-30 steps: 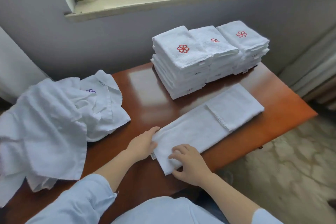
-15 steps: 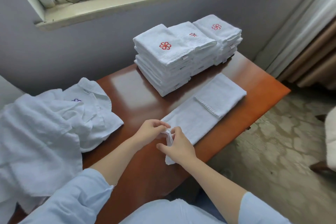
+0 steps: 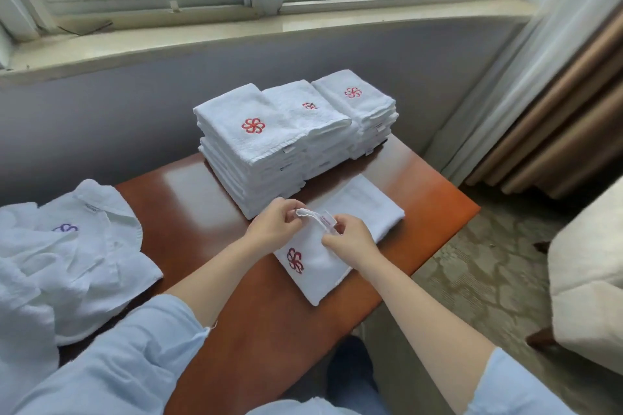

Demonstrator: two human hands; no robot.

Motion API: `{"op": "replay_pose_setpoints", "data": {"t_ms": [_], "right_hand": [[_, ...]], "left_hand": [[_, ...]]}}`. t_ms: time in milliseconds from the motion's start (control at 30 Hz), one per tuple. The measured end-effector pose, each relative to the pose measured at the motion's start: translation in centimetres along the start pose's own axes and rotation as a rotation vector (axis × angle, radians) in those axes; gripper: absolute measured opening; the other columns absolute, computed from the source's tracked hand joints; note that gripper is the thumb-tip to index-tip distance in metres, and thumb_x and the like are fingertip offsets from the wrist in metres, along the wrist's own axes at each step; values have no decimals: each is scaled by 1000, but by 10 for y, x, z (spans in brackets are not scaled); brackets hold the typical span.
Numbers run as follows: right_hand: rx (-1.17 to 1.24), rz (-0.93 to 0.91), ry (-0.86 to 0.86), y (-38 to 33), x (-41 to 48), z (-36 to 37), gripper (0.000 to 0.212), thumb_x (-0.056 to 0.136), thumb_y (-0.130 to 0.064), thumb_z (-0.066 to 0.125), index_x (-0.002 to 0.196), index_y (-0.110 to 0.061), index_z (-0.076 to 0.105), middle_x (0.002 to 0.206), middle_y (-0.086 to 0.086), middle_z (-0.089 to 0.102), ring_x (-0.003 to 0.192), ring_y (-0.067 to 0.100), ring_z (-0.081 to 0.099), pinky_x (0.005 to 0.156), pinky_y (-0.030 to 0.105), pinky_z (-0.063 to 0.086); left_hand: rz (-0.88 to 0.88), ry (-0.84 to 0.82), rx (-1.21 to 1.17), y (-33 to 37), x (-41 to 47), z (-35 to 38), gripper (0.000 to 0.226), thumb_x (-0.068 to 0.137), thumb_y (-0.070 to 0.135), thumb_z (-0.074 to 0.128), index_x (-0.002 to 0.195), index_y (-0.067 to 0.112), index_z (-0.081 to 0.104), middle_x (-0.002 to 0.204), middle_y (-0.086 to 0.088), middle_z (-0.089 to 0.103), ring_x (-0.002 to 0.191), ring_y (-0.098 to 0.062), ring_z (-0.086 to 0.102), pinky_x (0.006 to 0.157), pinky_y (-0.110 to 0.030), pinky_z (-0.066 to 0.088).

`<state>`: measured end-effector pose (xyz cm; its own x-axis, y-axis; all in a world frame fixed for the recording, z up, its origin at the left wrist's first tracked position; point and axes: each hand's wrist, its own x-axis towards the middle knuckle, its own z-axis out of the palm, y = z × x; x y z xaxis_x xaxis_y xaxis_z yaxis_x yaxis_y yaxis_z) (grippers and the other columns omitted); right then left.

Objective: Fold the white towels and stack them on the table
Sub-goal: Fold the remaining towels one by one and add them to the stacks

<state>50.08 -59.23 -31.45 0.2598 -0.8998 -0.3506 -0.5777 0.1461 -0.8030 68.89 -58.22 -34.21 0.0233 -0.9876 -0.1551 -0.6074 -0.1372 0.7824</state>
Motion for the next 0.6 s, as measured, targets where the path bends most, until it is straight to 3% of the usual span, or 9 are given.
{"op": "replay_pose_setpoints", "data": {"t_ms": [67, 133, 233, 333, 467, 600], "right_hand": [[20, -11, -6, -2, 20, -27, 5, 80, -7, 58, 79, -11, 55, 66, -4, 46, 59, 11, 40, 53, 24, 32], [30, -19, -22, 0, 40, -53, 17, 81, -6, 58, 71, -16, 48, 63, -6, 41, 57, 9, 37, 51, 20, 30], [48, -7, -41, 10, 71, -90, 29, 79, -11, 66, 67, -18, 41, 59, -10, 35, 49, 4, 32, 45, 13, 26], [32, 16, -95, 26, 103, -121, 23, 79, -16, 71, 75, -14, 49, 66, -3, 39, 61, 10, 37, 55, 23, 29], [8, 52, -118, 50, 144, -150, 14, 81, -16, 66, 75, -11, 54, 65, -1, 46, 61, 13, 39, 56, 28, 30], [-43, 69, -141, 74, 178, -160, 11, 84, -18, 65, 90, -10, 68, 82, 7, 67, 74, 18, 59, 68, 36, 46]], "left_hand": [[50, 78, 32, 16, 26, 9, 6, 90, 41, 63, 94, 38, 68, 92, 14, 47, 93, -9, 52, 77, -30, 44], [73, 118, 6, 32, 52, 19, 2, 89, 41, 65, 89, 39, 64, 99, 13, 54, 100, -8, 51, 81, -30, 43], [12, 109, -88, 55, 88, 38, 14, 90, 40, 64, 79, 40, 56, 79, 28, 61, 81, 9, 55, 65, -24, 38], [-53, 117, -135, 72, 123, 60, 12, 89, 39, 65, 79, 37, 59, 70, 30, 60, 68, 11, 54, 61, -24, 37], [-122, 115, -87, 83, 161, 86, 11, 87, 43, 65, 78, 37, 62, 75, 21, 64, 71, 2, 59, 60, -24, 40], [-230, 110, -1, 79, 185, 104, 8, 88, 43, 63, 82, 38, 61, 84, 17, 65, 78, -4, 60, 60, -27, 41]]}}
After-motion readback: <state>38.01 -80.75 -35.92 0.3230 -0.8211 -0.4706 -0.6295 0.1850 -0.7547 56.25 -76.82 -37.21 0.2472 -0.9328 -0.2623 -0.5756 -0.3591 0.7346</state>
